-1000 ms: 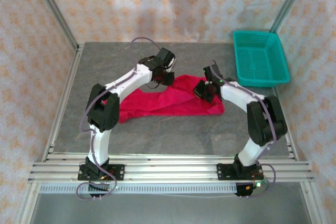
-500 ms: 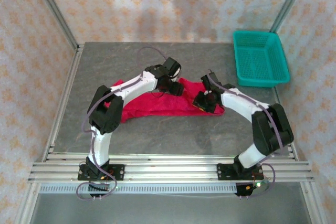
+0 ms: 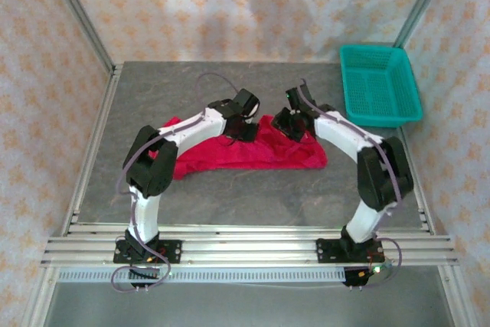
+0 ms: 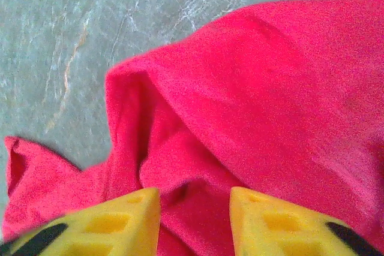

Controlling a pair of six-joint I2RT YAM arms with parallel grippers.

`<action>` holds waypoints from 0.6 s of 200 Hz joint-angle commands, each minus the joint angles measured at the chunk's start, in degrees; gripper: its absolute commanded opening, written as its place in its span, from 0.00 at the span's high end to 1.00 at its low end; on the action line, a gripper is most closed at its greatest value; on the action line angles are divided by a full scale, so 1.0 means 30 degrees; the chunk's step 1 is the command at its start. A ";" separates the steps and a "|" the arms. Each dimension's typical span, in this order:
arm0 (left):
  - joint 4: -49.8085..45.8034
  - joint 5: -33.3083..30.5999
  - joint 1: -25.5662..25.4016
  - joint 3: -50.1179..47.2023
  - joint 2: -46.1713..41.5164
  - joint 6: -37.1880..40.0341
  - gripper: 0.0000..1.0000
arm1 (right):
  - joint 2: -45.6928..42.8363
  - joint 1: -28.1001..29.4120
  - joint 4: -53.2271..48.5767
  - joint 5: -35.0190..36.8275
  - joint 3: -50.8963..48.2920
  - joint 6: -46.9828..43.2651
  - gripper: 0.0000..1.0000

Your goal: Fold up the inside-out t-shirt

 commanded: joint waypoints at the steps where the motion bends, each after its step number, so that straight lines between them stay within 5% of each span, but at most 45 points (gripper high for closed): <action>1: 0.0568 -0.0683 0.0457 -0.1001 -0.1259 -0.0464 0.93 | 0.1552 0.0220 0.0420 -0.0381 0.1264 0.1016 0.52; 55: 0.1531 -0.0008 0.0911 -0.2310 -0.2177 -0.0970 0.93 | 0.3760 0.0748 0.1877 -0.1547 0.1704 0.3001 0.51; 91: 0.1992 0.0594 0.0916 -0.2475 -0.1964 -0.1248 0.93 | 0.2915 0.0764 0.1155 -0.1132 0.1951 0.2635 0.96; 120: 0.2609 0.0996 0.0882 -0.2825 -0.1838 -0.1495 0.94 | 0.0767 0.0734 -0.0994 -0.1080 0.2868 0.1440 1.00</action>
